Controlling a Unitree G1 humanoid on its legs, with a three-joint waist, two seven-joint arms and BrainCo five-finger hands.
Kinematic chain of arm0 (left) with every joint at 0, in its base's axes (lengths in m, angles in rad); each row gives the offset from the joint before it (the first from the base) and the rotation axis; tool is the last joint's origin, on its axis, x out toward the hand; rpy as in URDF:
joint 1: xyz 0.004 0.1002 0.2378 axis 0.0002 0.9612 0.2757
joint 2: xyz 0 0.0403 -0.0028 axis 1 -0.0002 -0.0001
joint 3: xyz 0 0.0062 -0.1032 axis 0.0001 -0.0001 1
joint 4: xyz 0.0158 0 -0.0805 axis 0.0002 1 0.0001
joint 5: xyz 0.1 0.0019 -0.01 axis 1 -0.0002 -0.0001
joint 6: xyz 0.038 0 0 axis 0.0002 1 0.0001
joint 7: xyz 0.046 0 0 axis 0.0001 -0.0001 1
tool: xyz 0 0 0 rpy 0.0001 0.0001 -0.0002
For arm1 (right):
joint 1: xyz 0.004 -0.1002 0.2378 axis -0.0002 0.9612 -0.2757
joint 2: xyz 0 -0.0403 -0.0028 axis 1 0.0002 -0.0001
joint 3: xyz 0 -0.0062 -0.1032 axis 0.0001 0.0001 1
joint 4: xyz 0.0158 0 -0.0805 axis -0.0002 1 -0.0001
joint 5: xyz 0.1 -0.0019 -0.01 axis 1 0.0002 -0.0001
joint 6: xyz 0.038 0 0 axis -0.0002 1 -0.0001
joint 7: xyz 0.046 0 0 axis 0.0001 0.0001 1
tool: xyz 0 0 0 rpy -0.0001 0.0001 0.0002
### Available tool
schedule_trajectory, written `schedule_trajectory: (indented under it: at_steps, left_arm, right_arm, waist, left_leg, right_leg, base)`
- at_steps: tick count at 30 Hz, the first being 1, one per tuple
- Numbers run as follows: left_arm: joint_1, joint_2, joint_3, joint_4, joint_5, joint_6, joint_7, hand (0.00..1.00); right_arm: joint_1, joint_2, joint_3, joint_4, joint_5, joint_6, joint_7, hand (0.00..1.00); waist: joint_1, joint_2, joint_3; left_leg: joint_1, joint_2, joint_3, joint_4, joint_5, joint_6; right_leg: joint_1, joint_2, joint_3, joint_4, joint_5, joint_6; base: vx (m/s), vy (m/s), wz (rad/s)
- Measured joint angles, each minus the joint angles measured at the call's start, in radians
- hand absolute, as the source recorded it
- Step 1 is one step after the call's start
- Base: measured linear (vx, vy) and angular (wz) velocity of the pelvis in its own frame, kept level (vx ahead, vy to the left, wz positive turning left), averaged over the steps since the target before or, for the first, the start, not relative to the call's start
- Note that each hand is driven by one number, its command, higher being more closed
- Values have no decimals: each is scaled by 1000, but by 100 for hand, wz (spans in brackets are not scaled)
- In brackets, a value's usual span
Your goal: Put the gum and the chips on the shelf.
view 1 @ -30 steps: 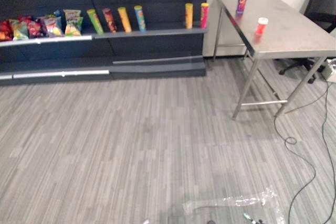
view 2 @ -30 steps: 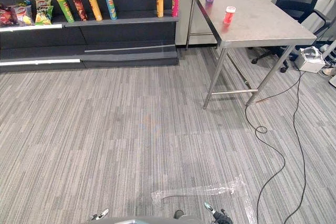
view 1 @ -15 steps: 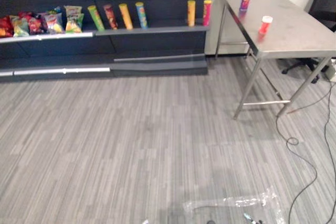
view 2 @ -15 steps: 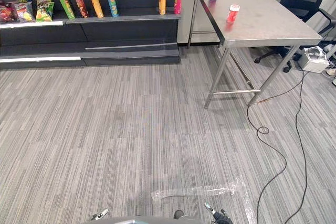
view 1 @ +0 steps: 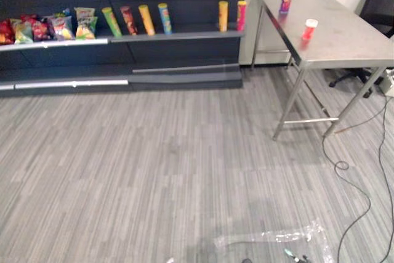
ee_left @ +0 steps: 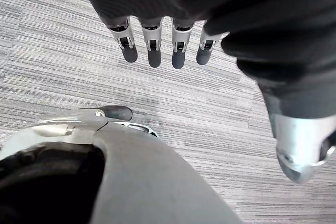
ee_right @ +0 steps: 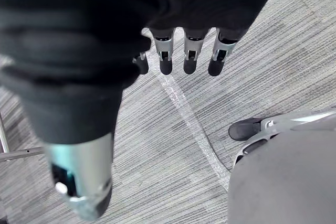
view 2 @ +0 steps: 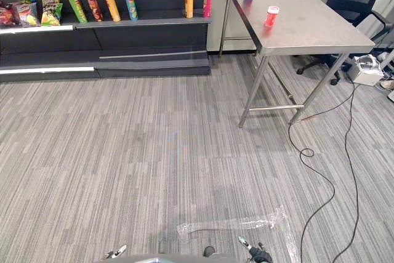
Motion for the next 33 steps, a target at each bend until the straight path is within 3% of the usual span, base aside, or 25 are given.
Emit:
schedule_trajectory:
  at_steps: [6, 9, 13, 14, 17, 19, 20, 22, 26, 29, 31, 32, 33]
  left_arm:
    - [-2, 4, -6, -1, 0, -6, 5, 0]
    - [-15, 0, -16, -1, -2, -6, 18, 0]
    - [-60, 9, -17, -2, -36, -7, 25, 0]
    - [-62, 12, -10, -4, -54, -11, 21, 0]
    - [-63, 15, 0, -14, -84, -20, 19, 0]
    - [-61, 11, 8, -30, -115, -24, 9, 0]
    - [-55, 6, 16, -38, -127, -23, 7, 0]
    - [-49, -2, 27, -44, -178, -21, -6, 0]
    - [-52, -11, 26, -53, -200, -22, -9, 0]
    - [-56, -15, 27, -59, -200, -27, -3, 0]
    - [-60, -23, 27, -59, -202, -29, 0, 0]
    - [-62, -17, 26, -60, -202, -29, -1, 0]
    - [-64, 7, 25, -60, -201, -31, -1, 0]
  right_arm:
    - [-1, -2, 13, -2, 1, -1, -22, 0]
    - [-25, -10, 11, -5, 20, -1, -23, 0]
    - [-50, -2, 1, -32, 61, -2, -21, 0]
    - [-44, 5, -14, -32, 85, -2, -23, 0]
    - [-40, 10, -16, -33, 87, -6, -24, 0]
    - [-23, 12, -14, -42, 87, -10, -25, 0]
    - [-16, 11, -7, -48, 87, -10, -25, 0]
    - [5, 7, 24, -84, 87, -10, -28, 0]
    - [-12, 7, 27, -105, 86, -10, -39, 0]
    - [-31, 2, 70, -116, 86, -11, -58, 0]
    - [-48, -3, 87, -108, 86, -12, -63, 0]
    - [-52, 1, 90, -103, 86, -12, -63, 0]
    - [-68, 19, 91, -75, 86, -13, -60, 0]
  waist:
    - [0, -4, 3]
    - [0, 10, 22]
    - [-2, -2, 67]
    - [-2, -13, 77]
    - [1, -26, 88]
    - [5, -28, 104]
    - [5, -33, 110]
    - [6, -13, 121]
    - [21, -9, 124]
    - [38, -6, 125]
    - [43, 7, 125]
    - [49, -2, 122]
    - [53, -36, 109]
  left_leg:
    - [-3, 0, 1, 4, 0, 0]
    - [-21, 6, 3, 5, 5, -3]
    - [-57, -6, -13, 5, 24, -10]
    - [-63, -8, -30, 25, 15, -26]
    - [-164, 15, -24, 245, -75, -49]
    - [-316, 66, -5, 591, -95, -42]
    - [-347, 85, 4, 667, -98, -40]
    - [-428, 137, 3, 836, -126, -30]
    - [-513, 150, 4, 667, -116, -24]
    - [-510, 143, 3, 378, -3, -40]
    - [-505, 152, 2, 267, 108, -48]
    - [-499, 139, 3, 277, 148, -33]
    - [-491, 99, 31, 308, 102, 0]
  right_leg:
    - [0, 1, 1, -7, 2, -1]
    - [-53, 0, 1, 67, -12, -12]
    - [-163, -37, -13, 248, -105, -27]
    - [-180, -55, -34, 310, -152, -33]
    - [-194, -71, -48, 363, -208, -50]
    - [-172, -78, -73, 394, -231, -57]
    - [-163, -77, -80, 402, -237, -59]
    - [-124, -72, -91, 434, -282, -49]
    - [-123, -94, -83, 433, -310, -34]
    - [-111, -127, -39, 429, -334, 5]
    - [-65, -141, -8, 392, -348, 63]
    - [-47, -157, 3, 370, -344, 81]
    - [-15, -197, 21, 312, -313, 102]
  base:
    - [0, 0, 0]
    - [-30, -2, -5]
    - [-59, -32, 18]
    - [-31, -73, 35]
    - [-36, -109, 33]
    - [-2, -154, 31]
    - [51, -115, 22]
    - [115, -33, 20]
    - [193, 115, -3]
    - [323, 250, -31]
    - [425, 362, -40]
    - [495, 393, -42]
    - [445, 281, -25]
